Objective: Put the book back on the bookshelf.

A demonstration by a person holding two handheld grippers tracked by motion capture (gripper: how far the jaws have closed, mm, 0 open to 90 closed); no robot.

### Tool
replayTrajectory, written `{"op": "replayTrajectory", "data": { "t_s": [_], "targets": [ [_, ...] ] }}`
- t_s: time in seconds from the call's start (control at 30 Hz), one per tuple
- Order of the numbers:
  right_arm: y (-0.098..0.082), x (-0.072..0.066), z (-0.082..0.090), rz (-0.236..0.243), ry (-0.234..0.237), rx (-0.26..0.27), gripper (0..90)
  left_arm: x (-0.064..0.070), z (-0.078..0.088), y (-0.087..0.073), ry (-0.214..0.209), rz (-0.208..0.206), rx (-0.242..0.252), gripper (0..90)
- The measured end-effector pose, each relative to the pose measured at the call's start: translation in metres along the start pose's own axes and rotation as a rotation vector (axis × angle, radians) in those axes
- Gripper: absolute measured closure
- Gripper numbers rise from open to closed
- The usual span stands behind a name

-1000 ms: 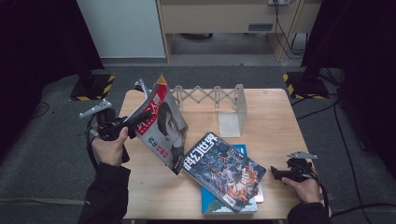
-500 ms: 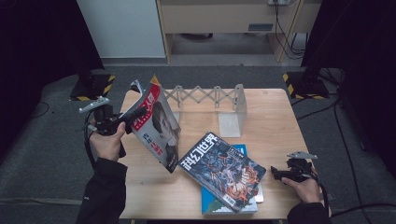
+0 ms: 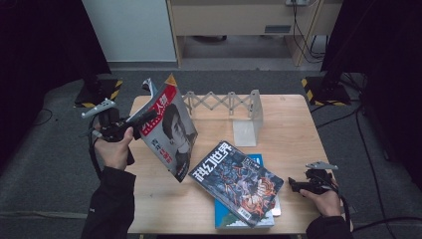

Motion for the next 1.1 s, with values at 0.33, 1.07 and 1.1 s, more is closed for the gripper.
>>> {"op": "replayTrajectory", "data": {
  "t_s": [0.33,1.07,1.1],
  "targets": [
    [0.0,0.0,0.0,0.002,0.002,0.003,2.8,-0.03,-0.02,0.0,0.115,-0.033,-0.007,86.3],
    [0.001,0.0,-0.001,0.003,0.003,0.009,2.6,-0.058,-0.012,-0.005,0.238,-0.098,0.02,86.2],
    [0.001,0.0,-0.001,0.002,0.002,0.01,2.6,-0.06,-0.014,-0.005,0.248,-0.102,0.028,86.2]
  ]
}}
Point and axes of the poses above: each handheld gripper's, and its own axes: z roughly backward along the jaws, y roughly out of its top, x roughly to its right, the point moved 8 cm from there along -z, roughly forward along the jaws, and after that the axes turned 3 degrees about x, right-handed, at the moved point
